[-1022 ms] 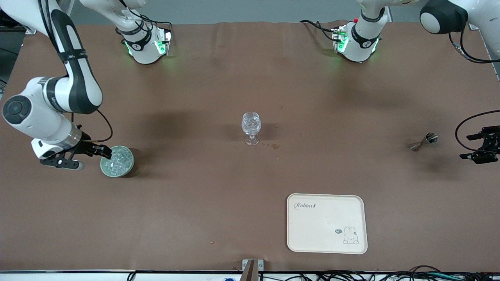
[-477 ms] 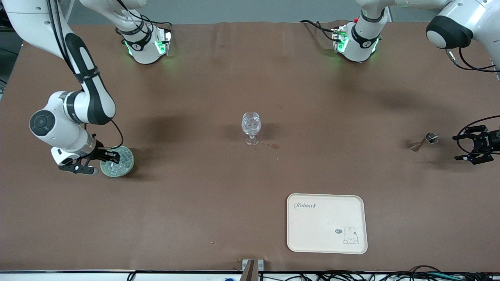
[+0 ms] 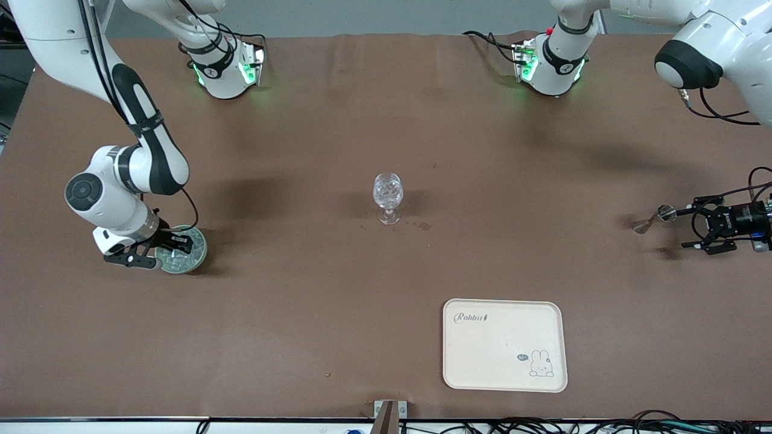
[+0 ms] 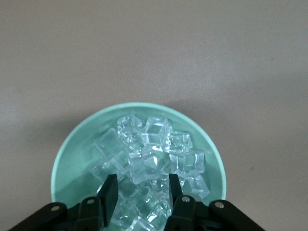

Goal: Pour wine and add ice with both arms
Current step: 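Grasp the metal jigger with the left gripper while the right gripper grasps ice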

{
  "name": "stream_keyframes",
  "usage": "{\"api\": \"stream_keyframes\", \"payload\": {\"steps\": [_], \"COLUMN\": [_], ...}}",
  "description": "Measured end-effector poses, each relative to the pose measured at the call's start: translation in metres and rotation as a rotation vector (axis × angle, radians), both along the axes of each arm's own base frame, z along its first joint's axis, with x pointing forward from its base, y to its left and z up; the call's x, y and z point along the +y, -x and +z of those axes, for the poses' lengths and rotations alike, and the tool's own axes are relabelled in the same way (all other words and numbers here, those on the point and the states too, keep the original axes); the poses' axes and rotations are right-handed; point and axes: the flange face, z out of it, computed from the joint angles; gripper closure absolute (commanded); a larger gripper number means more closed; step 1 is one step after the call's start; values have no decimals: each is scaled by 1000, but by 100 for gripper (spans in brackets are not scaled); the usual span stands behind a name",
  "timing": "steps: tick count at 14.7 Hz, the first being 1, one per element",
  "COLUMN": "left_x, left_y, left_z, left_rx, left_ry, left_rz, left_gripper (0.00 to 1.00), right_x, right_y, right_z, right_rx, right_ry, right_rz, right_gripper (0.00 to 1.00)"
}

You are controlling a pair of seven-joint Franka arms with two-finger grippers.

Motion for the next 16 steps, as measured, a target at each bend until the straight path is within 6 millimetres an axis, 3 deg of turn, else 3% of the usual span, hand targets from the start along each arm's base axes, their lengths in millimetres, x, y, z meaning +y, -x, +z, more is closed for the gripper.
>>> {"api": "stream_keyframes", "payload": {"steps": [5, 16], "left_x": [3, -10], "left_y": [24, 41], "left_z": [-42, -55], "left_rx": [32, 40], "left_ry": [139, 239], "left_rz": [39, 38], "left_gripper": [0, 0], "right_x": [0, 11], "right_y": [2, -19], "right_z": [-3, 16], "right_rx": [-8, 12], "right_ry": [1, 41], "right_rz": [1, 71], "right_gripper": [53, 51]}}
